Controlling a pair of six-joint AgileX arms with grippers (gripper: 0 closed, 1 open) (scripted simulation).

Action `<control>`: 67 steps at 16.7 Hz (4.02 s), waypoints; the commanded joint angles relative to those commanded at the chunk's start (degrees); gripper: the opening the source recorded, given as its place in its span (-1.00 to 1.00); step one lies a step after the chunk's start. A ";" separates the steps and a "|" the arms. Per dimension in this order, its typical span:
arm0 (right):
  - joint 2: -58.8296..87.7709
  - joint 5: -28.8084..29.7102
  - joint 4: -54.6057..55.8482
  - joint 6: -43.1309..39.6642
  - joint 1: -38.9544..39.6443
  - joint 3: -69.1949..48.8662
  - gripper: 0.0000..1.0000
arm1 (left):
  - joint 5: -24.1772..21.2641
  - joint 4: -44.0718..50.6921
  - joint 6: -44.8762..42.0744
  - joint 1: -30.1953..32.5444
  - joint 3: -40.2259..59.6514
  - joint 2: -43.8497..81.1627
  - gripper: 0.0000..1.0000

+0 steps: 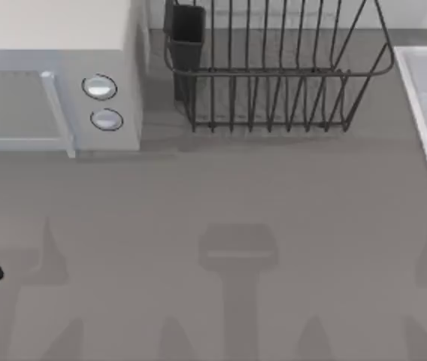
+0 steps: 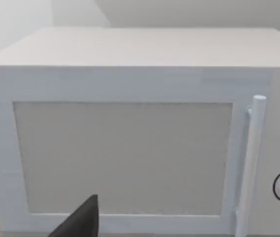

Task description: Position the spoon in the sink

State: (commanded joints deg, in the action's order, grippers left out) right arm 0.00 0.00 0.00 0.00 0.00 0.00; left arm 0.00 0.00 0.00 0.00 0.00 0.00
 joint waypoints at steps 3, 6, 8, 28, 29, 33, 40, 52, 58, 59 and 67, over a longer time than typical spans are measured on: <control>0.66 0.04 -0.58 -0.64 -0.24 -0.51 1.00 | 0.00 0.00 0.00 0.00 0.00 0.00 1.00; 6.01 0.18 -5.04 -6.01 -1.93 -4.46 1.00 | 0.00 0.00 0.00 0.00 0.00 0.00 1.00; 12.24 0.19 -9.95 -12.64 -3.62 -8.65 1.00 | 0.00 0.00 0.00 0.00 0.00 0.00 1.00; 78.81 0.31 -60.89 -92.61 -20.88 -49.71 1.00 | 0.00 0.00 0.00 0.00 0.00 0.00 1.00; 78.81 0.31 -60.89 -92.61 -20.88 -49.71 1.00 | 0.00 0.00 0.00 0.00 0.00 0.00 1.00; 78.69 0.29 -60.61 -92.52 -20.62 -49.42 1.00 | 0.00 0.00 0.00 0.00 0.00 0.00 1.00; 86.15 0.30 -44.57 -92.35 -20.75 -41.10 1.00 | 0.00 0.00 0.00 0.00 0.00 0.00 1.00; 91.56 0.30 -33.46 -92.31 -20.79 -35.03 0.55 | 0.00 0.00 0.00 0.00 0.00 0.00 1.00; 91.56 0.30 -33.46 -92.31 -20.79 -35.03 -0.36 | 0.00 0.00 0.00 0.00 0.00 0.00 1.00; 91.56 0.30 -33.46 -92.31 -20.79 -35.03 -0.51 | 0.00 0.00 0.00 0.00 0.00 0.00 1.00; 91.56 0.30 -33.46 -92.31 -20.79 -35.03 -1.00 | 0.00 0.00 0.00 0.00 0.00 0.00 1.00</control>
State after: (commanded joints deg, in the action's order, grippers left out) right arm 91.56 0.30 -33.46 -92.31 -20.79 -35.03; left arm 0.00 0.00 0.00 0.00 0.00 0.00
